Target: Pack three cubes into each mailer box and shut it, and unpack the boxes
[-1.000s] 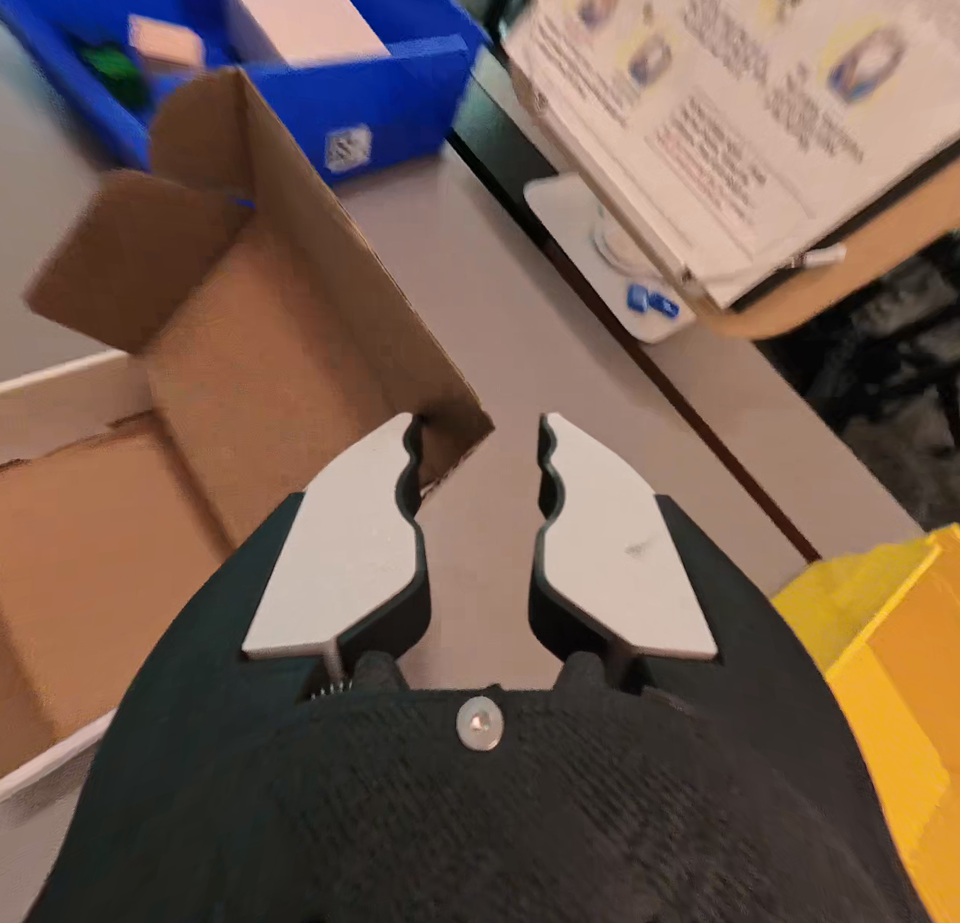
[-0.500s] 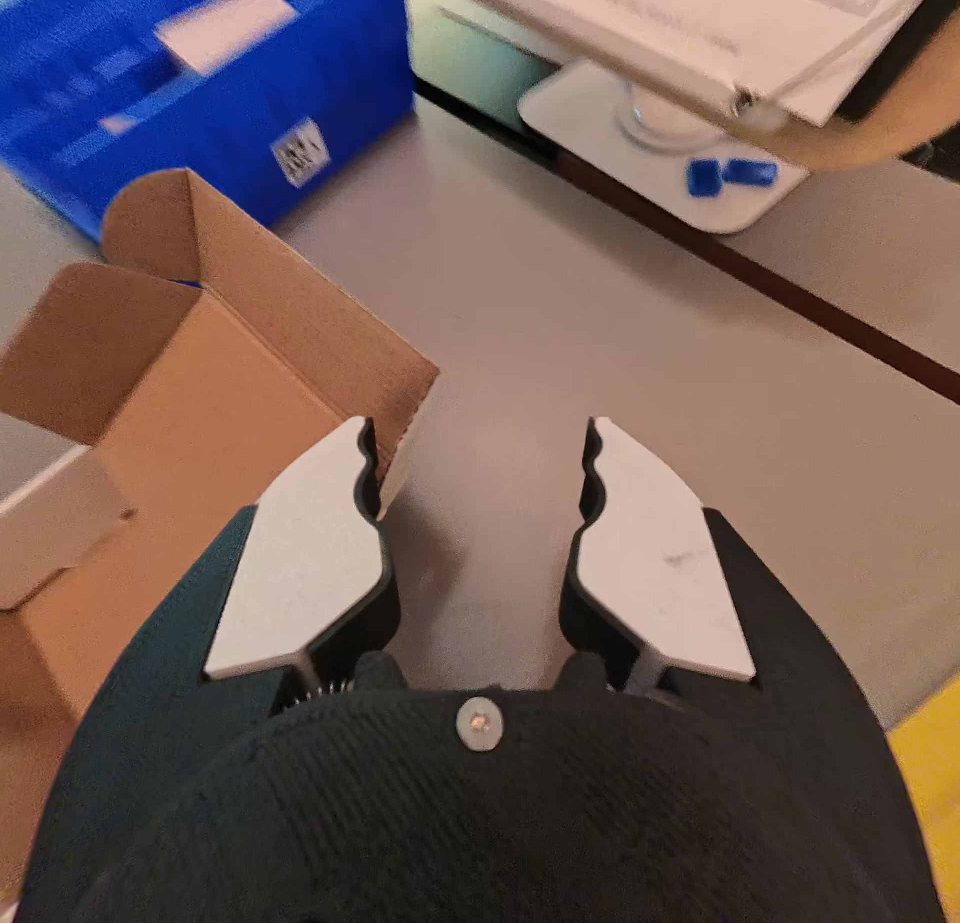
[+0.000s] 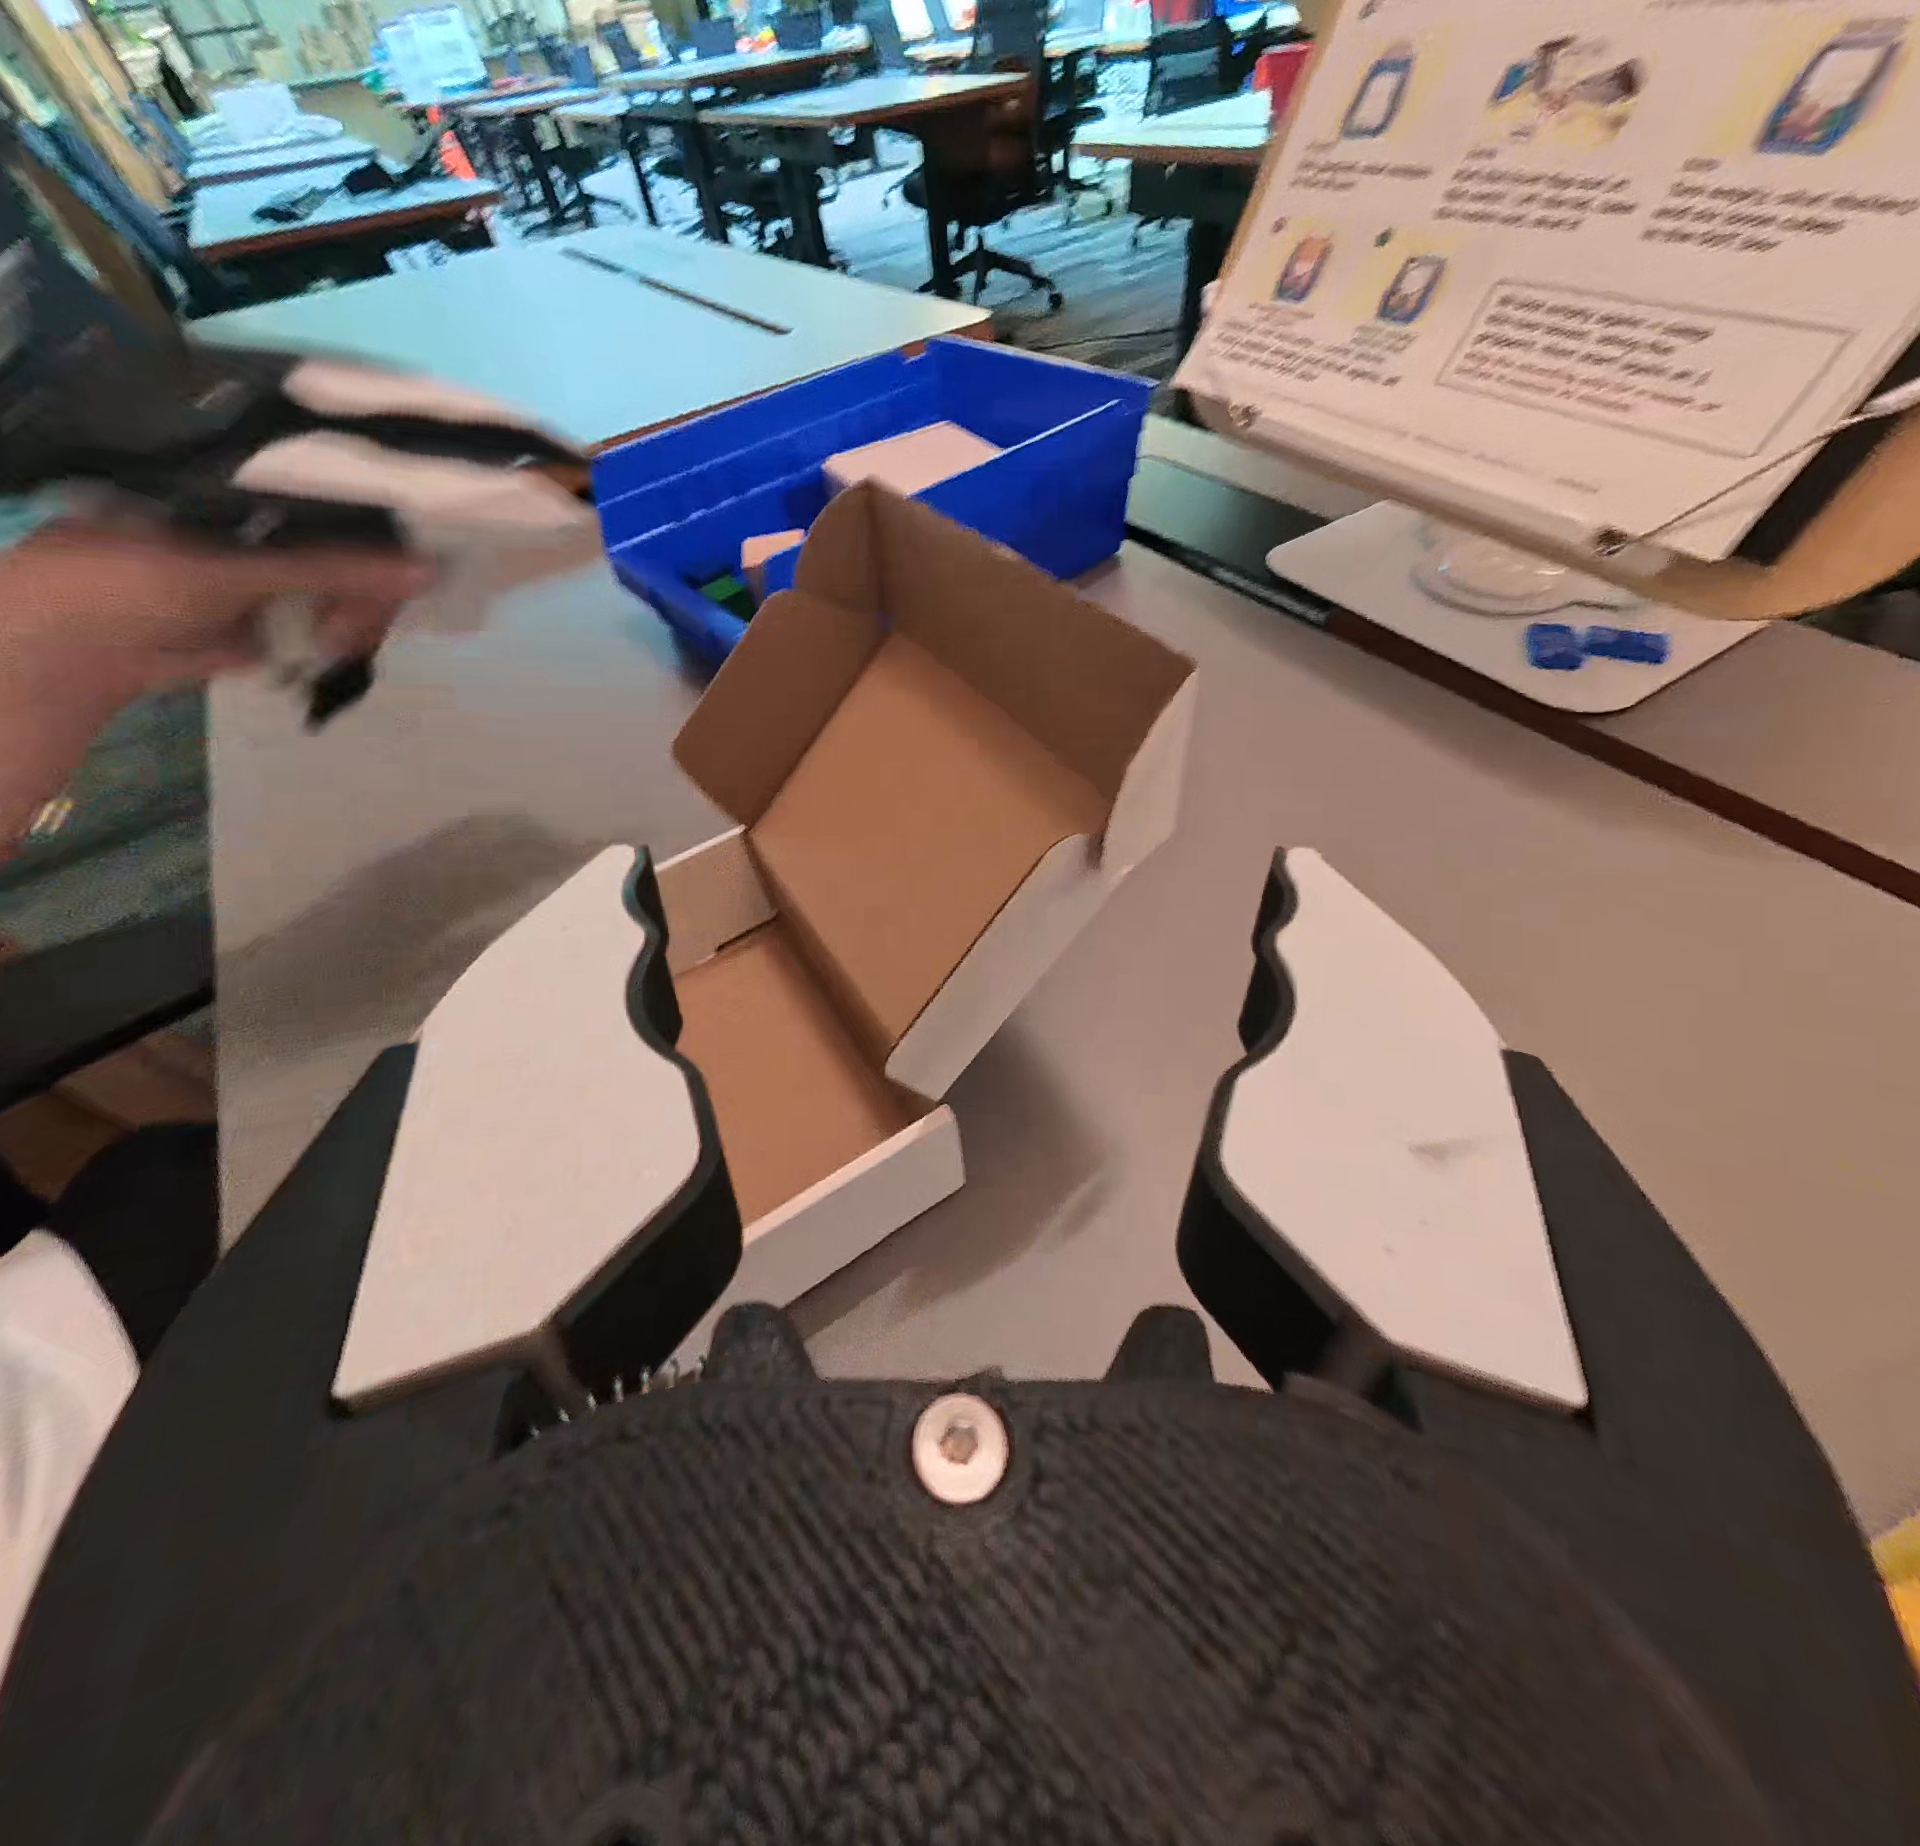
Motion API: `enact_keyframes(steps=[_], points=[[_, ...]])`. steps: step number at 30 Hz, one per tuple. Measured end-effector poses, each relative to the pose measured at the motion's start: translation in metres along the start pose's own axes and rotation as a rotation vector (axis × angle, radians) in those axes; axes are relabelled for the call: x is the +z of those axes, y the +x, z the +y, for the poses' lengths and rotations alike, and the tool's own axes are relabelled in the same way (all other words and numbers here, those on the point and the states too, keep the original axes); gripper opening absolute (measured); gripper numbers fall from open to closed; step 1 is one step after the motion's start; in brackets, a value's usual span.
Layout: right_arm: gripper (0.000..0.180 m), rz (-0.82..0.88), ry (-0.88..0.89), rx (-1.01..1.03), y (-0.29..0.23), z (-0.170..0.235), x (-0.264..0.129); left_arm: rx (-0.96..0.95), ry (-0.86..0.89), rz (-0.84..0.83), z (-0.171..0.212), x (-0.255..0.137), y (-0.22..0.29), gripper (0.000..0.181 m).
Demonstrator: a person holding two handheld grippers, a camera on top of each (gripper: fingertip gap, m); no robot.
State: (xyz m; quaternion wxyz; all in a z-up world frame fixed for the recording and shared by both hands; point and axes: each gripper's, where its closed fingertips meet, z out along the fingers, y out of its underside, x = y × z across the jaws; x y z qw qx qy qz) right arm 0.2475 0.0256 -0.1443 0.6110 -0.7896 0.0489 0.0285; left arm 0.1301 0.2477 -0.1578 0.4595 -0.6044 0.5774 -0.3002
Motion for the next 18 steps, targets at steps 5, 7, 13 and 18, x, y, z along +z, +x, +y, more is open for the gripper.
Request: enact_keyframes(steps=[5, 7, 13, 18], points=[[0.109, -0.081, -0.042, -0.025, -0.019, 0.008, 0.006, -0.138, -0.539, 0.062, 0.058, 0.064, -0.089, 0.061], [0.11, -0.112, -0.062, -0.038, -0.026, 0.011, 0.008, -0.13, -0.665, 0.066, 0.08, 0.08, -0.103, 0.065], [0.109, -0.124, -0.099, -0.051, -0.028, 0.02, 0.008, -0.107, -0.816, 0.082, 0.109, 0.115, -0.102, 0.066], [0.109, -0.145, -0.126, -0.019, -0.029, 0.028, 0.016, -0.074, -0.876, 0.073, 0.121, 0.125, -0.098, 0.045]])
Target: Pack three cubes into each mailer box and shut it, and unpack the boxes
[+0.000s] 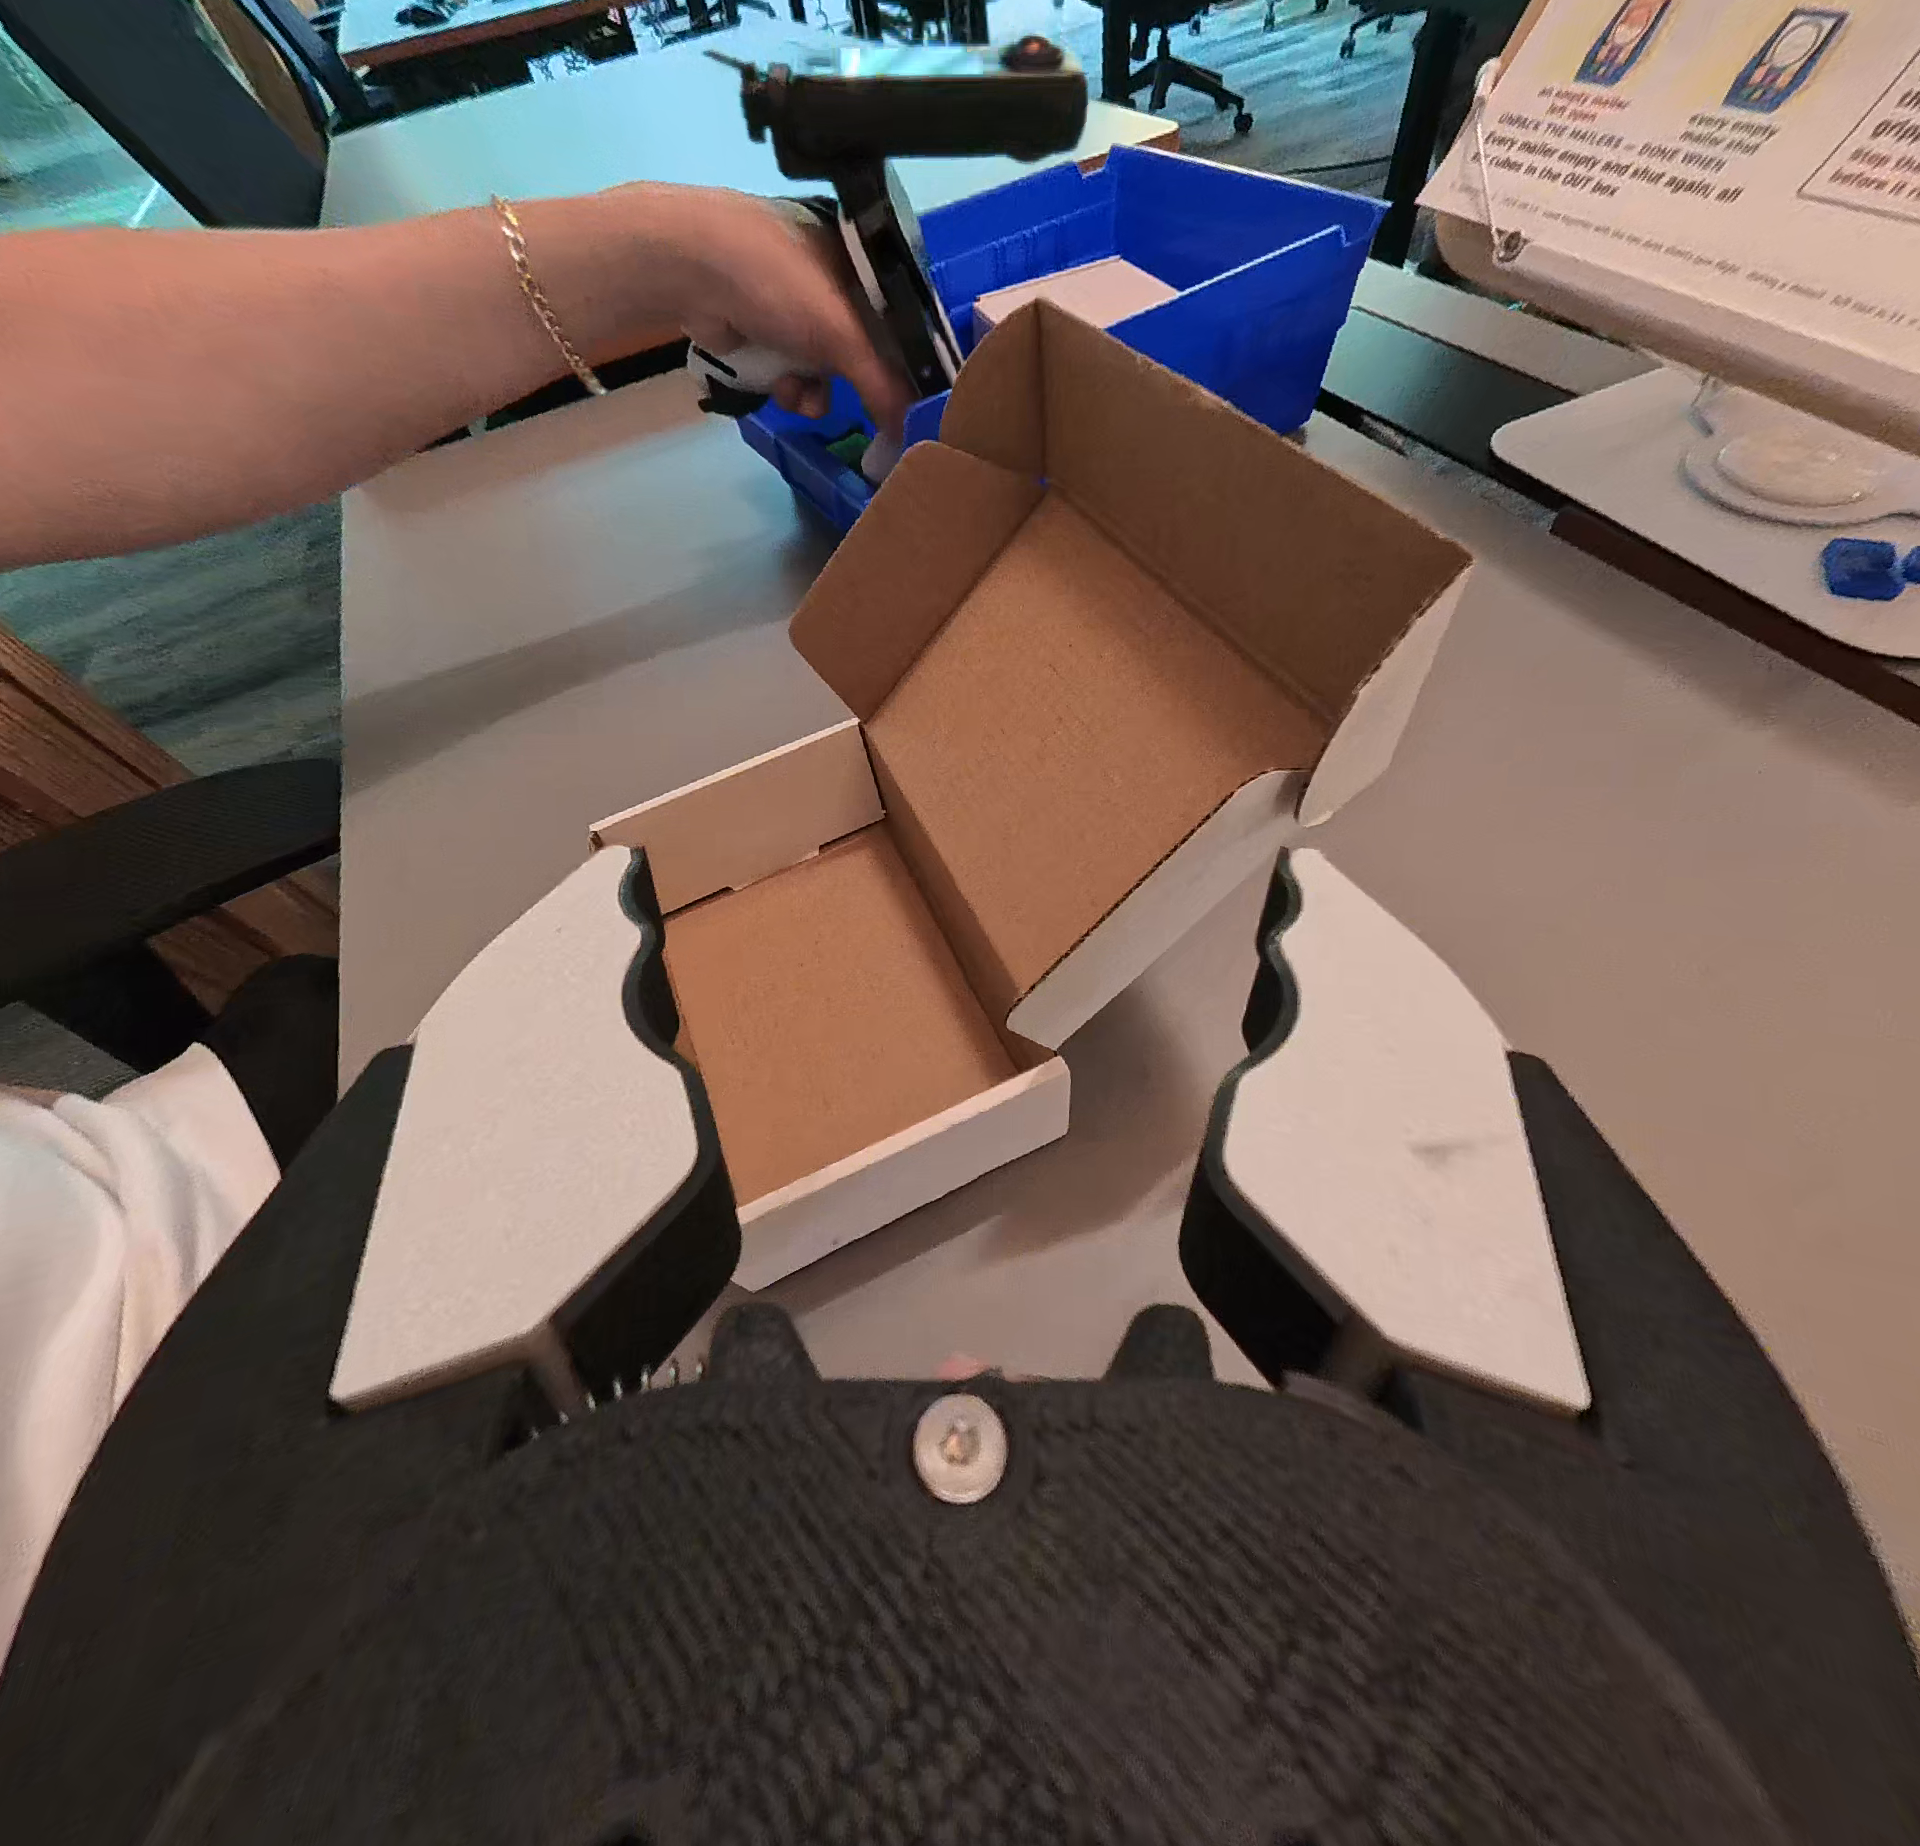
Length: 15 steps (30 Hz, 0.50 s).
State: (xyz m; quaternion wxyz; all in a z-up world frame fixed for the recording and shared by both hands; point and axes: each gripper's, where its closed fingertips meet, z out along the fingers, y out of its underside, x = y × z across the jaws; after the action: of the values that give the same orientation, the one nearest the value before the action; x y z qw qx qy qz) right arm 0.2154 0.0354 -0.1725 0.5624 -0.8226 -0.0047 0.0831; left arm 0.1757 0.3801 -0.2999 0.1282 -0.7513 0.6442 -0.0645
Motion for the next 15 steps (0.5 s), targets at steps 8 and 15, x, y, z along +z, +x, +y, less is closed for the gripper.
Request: enact_keyframes(steps=[8, 15], points=[[0.109, -0.068, -0.012, 0.109, -0.01, 0.012, 0.012, 0.061, 0.456, -0.025, -0.028, -0.069, 0.005, 0.045], [0.128, -0.165, 0.106, 0.36, -0.038, -0.006, 0.005, 0.271, 1.221, 0.344, -0.006, -0.206, 0.118, 0.044]])
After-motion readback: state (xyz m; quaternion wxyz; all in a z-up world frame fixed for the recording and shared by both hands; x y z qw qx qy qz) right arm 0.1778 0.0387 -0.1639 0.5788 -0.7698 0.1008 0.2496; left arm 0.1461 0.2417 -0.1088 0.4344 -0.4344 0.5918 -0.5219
